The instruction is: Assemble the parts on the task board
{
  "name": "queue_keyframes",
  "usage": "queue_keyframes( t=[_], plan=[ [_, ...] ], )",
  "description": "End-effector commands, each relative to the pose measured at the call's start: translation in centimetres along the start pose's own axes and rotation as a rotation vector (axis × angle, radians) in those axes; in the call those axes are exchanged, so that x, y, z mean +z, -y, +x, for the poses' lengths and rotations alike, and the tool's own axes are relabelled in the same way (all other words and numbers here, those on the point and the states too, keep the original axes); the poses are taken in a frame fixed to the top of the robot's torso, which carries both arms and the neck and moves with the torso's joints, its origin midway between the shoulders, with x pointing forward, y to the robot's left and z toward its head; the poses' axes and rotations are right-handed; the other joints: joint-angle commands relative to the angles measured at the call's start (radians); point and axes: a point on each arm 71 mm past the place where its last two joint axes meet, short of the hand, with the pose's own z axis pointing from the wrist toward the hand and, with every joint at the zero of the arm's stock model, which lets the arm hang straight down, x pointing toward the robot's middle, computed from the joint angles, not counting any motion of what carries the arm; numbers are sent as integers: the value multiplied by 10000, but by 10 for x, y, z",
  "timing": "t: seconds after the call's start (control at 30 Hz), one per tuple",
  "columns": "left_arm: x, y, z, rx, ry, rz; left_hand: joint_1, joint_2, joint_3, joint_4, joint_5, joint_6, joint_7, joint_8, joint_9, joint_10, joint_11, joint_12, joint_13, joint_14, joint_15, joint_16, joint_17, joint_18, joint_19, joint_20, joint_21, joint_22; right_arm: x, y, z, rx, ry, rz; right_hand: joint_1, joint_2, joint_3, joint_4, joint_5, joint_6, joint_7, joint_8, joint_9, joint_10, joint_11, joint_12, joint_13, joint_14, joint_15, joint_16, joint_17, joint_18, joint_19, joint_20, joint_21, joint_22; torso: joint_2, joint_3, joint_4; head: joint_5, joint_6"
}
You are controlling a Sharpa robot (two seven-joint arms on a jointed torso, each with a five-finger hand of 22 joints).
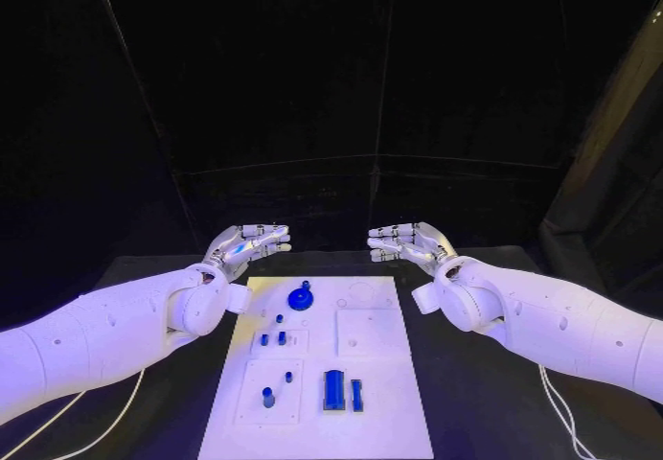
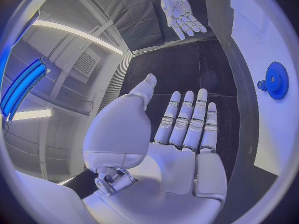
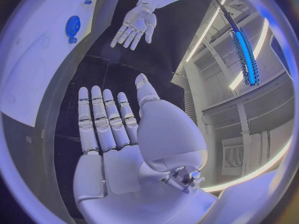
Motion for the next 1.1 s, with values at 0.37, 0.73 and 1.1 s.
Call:
queue_keyframes(
  t=[0.37,0.73,1.1],
  plan=[
    [-2,-8,4,-157,587,123,-4233,970,-1153,-142,-503,-3927,-497,-661,-650,-4208,-843,-752,-618,-3295,-793,-1321,-1241,-670,-2357,-1075,-483,-1123,3,1,-7,400,390,-305,-5180,-535,248,424,-585,-3477,-562,-657,-812,-3796,-549,-677,-956,-3846,-493,-654,-1314,-515,-2825,-982,-1392,-852,-122,91,137,81,132],
    [-21,-6,34,207,1491,131,-6975,970,-1866,-142,-503,-5870,-1482,-661,-650,-6029,-1764,-752,-618,-5146,-1215,-2148,-1241,-884,-3205,-1779,-483,-2079,-26,-8,8,1067,1868,-336,-8112,-535,1300,424,-1545,-5496,-1601,-657,-812,-6061,-976,-677,-956,-6184,-1504,-654,-1314,-902,-4766,-1629,-2483,-852,-262,206,325,113,86],
    [-50,10,67,659,2598,324,-8668,970,-1866,-142,-503,-7075,-1482,-661,-650,-7162,-1764,-752,-618,-6287,-1936,-2148,-1241,-1693,-3733,-2889,-483,-2079,-62,-17,23,1502,3231,75,-9885,-535,1300,424,-1545,-6719,-1601,-657,-812,-7418,-1701,-677,-956,-7597,-1504,-654,-1314,-1712,-5945,-2010,-2483,-852,-262,206,325,113,86]
  ],
)
